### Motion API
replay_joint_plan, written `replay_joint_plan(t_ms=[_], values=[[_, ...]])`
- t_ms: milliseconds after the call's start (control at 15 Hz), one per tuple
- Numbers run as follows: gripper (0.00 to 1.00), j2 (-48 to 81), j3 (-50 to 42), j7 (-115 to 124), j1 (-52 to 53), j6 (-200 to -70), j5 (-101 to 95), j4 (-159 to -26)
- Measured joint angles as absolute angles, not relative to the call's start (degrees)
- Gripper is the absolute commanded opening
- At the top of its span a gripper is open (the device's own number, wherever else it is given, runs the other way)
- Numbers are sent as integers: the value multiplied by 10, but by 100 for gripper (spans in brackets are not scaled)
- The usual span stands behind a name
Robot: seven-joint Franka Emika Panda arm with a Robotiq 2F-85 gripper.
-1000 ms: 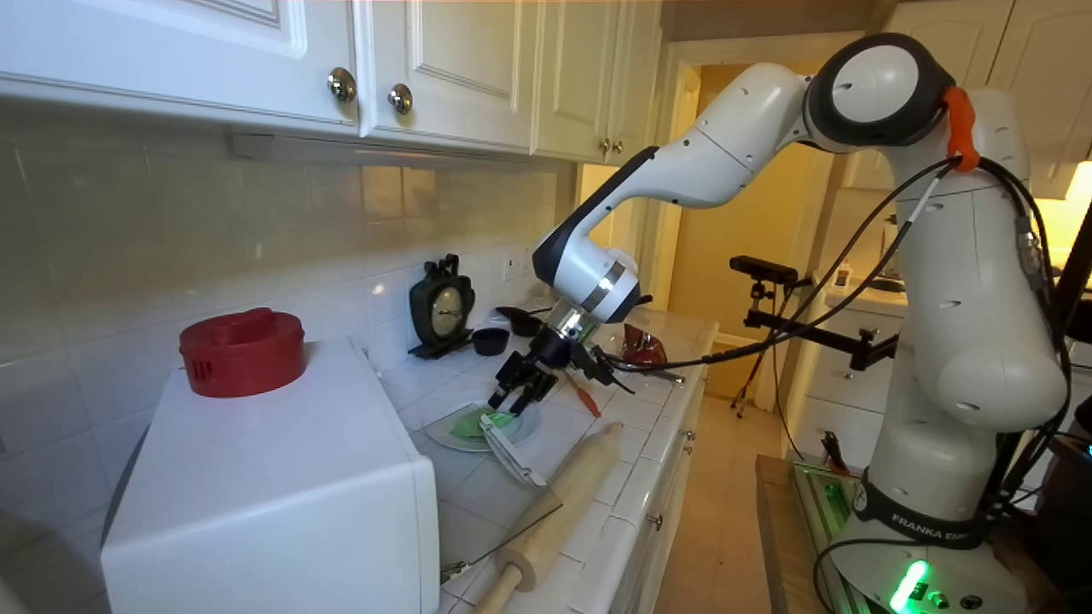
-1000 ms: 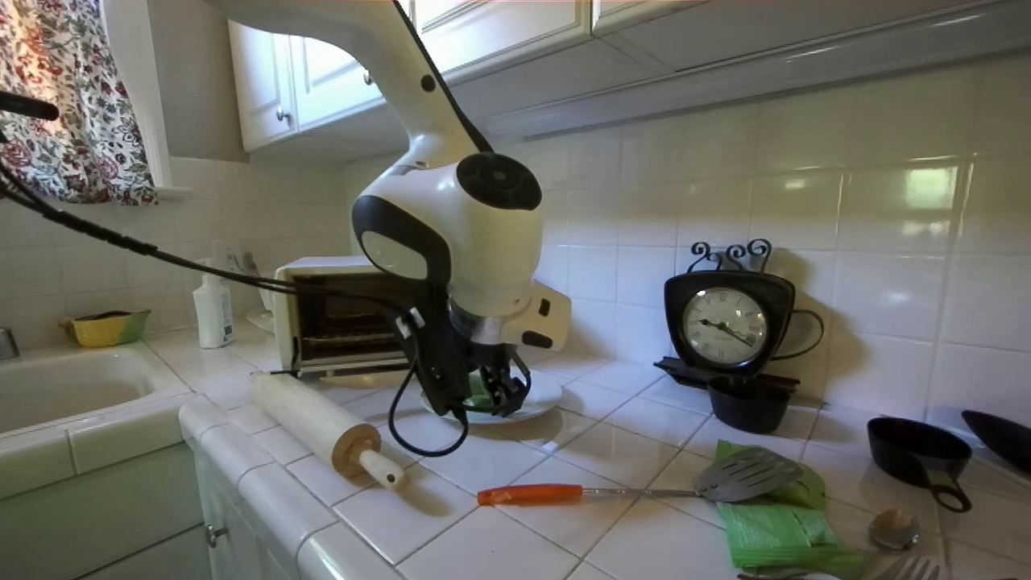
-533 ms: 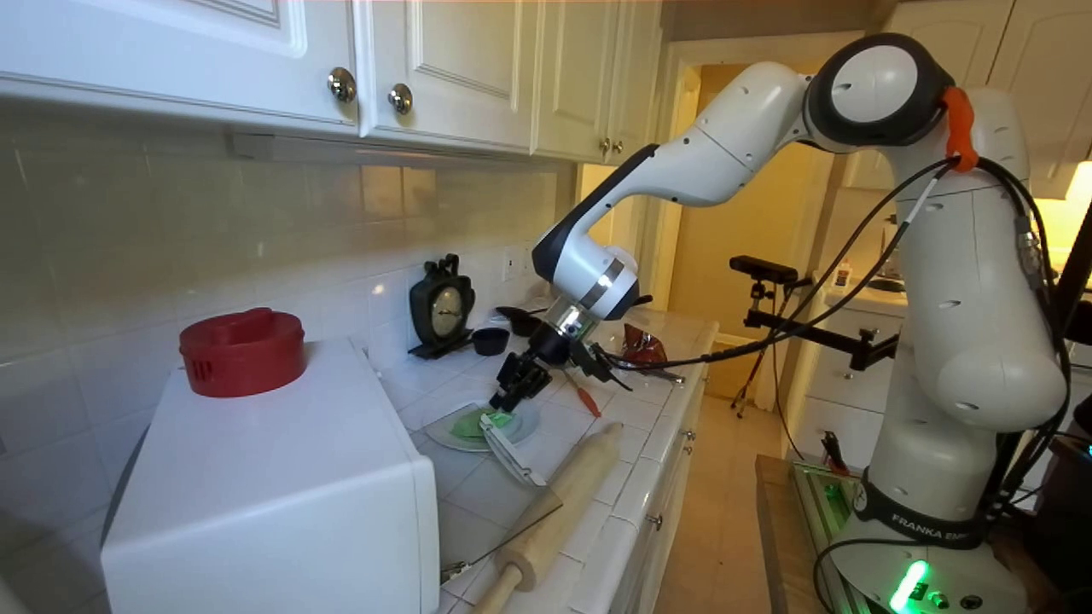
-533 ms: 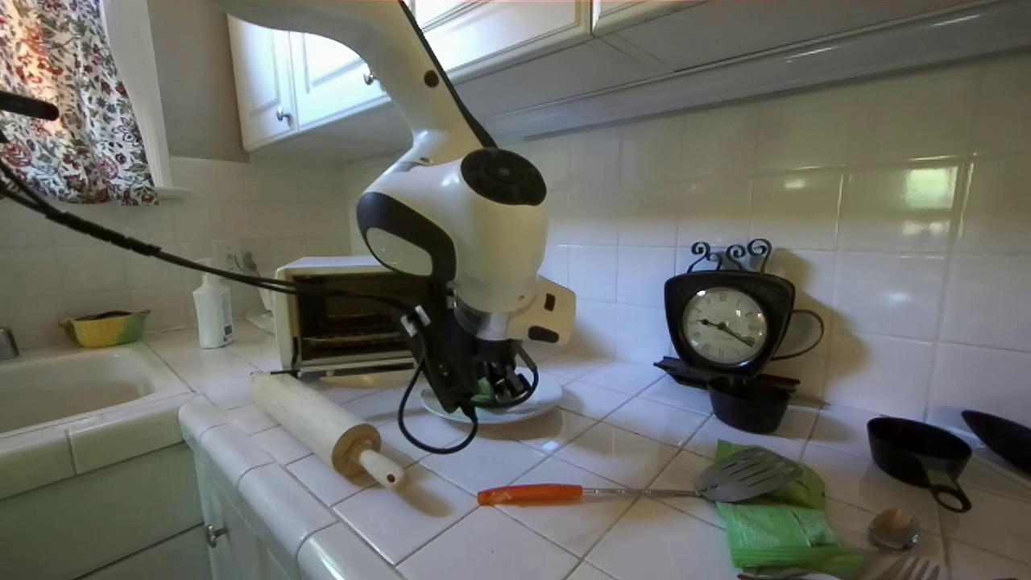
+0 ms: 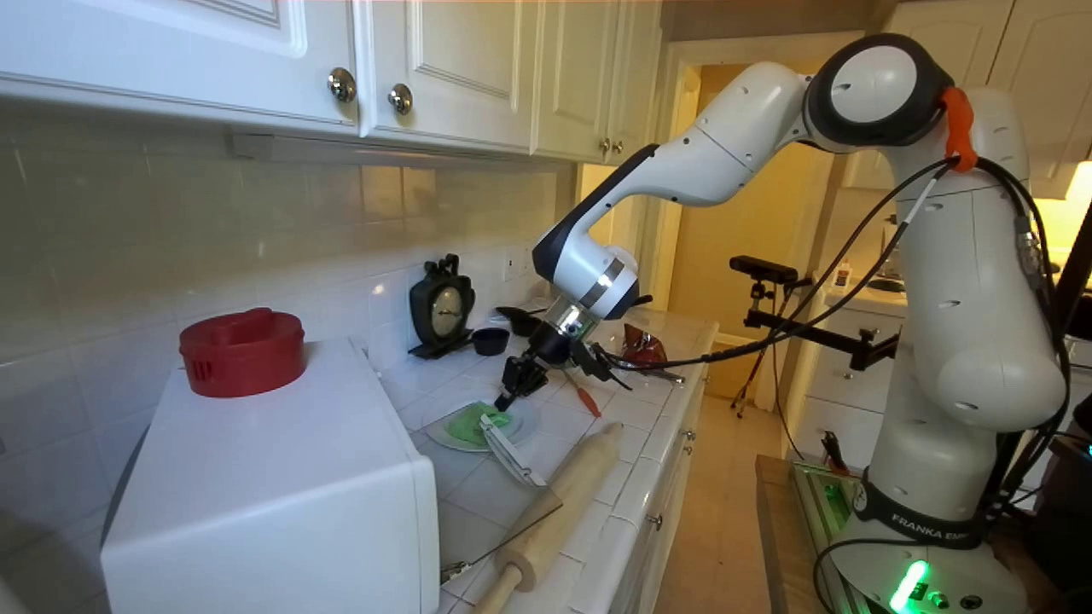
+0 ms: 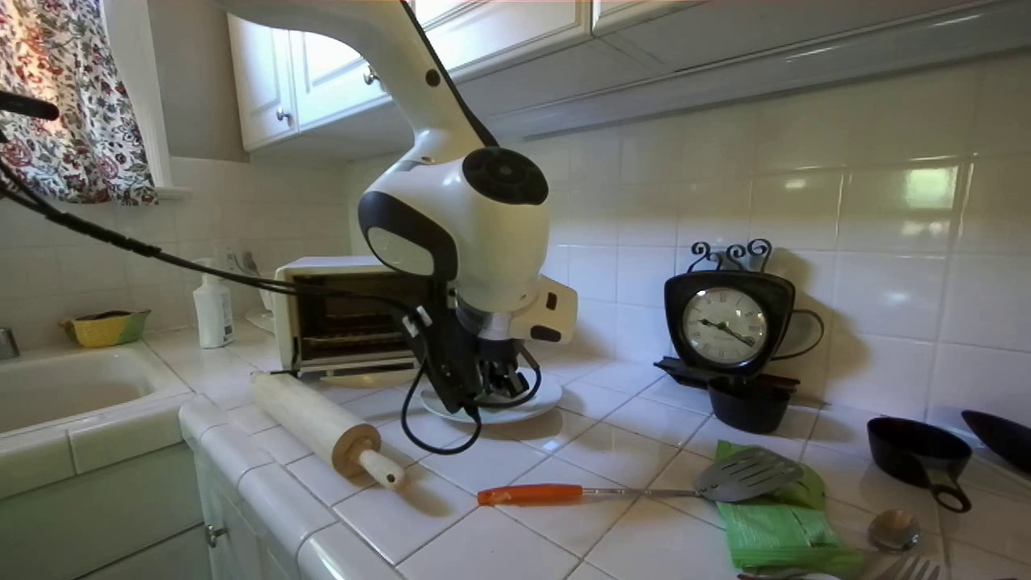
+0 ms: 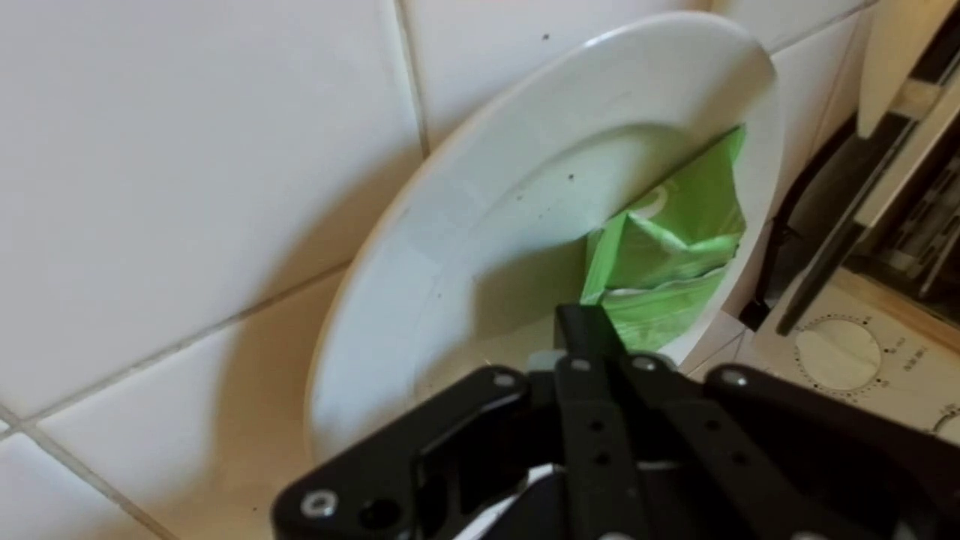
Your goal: Move the green packet from the plate to the mini oven
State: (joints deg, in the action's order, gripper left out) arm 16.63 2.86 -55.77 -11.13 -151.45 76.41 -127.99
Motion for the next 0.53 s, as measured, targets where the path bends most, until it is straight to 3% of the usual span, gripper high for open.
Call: replay_joint_plan(t_ms=[533], values=[[0,134,23,-558,-112,-1544,764,-1307]])
